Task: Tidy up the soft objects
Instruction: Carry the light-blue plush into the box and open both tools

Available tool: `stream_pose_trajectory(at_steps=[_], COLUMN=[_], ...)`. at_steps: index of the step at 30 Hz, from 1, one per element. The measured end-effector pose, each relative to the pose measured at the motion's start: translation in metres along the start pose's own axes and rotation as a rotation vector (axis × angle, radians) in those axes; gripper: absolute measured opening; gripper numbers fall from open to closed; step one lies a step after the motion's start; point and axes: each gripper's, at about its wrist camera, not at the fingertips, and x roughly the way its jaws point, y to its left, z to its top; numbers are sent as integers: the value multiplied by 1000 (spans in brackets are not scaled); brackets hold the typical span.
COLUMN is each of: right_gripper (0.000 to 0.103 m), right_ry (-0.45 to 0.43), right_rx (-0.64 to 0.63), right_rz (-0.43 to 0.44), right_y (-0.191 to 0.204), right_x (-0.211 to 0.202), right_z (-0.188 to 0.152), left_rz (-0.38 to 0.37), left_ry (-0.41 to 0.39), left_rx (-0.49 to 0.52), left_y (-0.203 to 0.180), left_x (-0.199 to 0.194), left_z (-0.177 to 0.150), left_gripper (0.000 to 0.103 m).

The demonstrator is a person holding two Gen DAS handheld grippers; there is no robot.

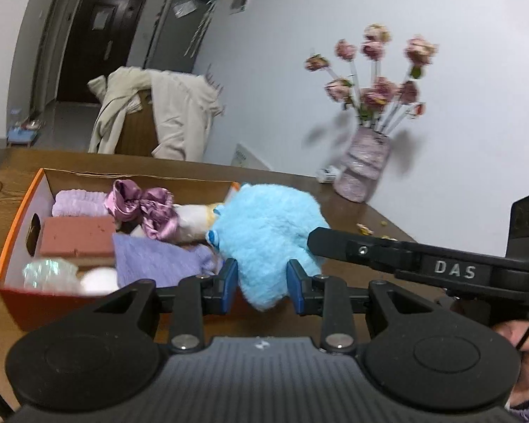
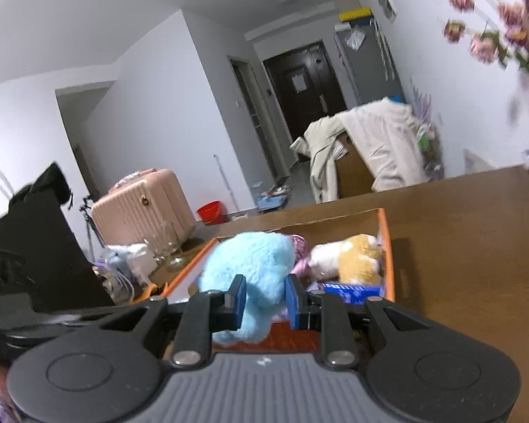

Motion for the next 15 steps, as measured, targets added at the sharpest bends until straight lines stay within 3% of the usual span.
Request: stream_pose_trajectory(at_steps=[6, 10, 15], right_gripper=[23, 23, 19], right_ry=[78, 151, 223], right_rx=[2, 58, 47], right_rz=[-48, -59, -105], right_y=[-24, -49, -62], right_x=[76, 127, 162], right_z=[19, 13, 2], left_rz=[31, 65, 79], left_ry=[71, 125, 179], left_rx=[-44, -58, -32], left_y=[41, 65, 77], left_x=[61, 98, 122], left_z=[23, 24, 17], left_gripper=[31, 31, 31])
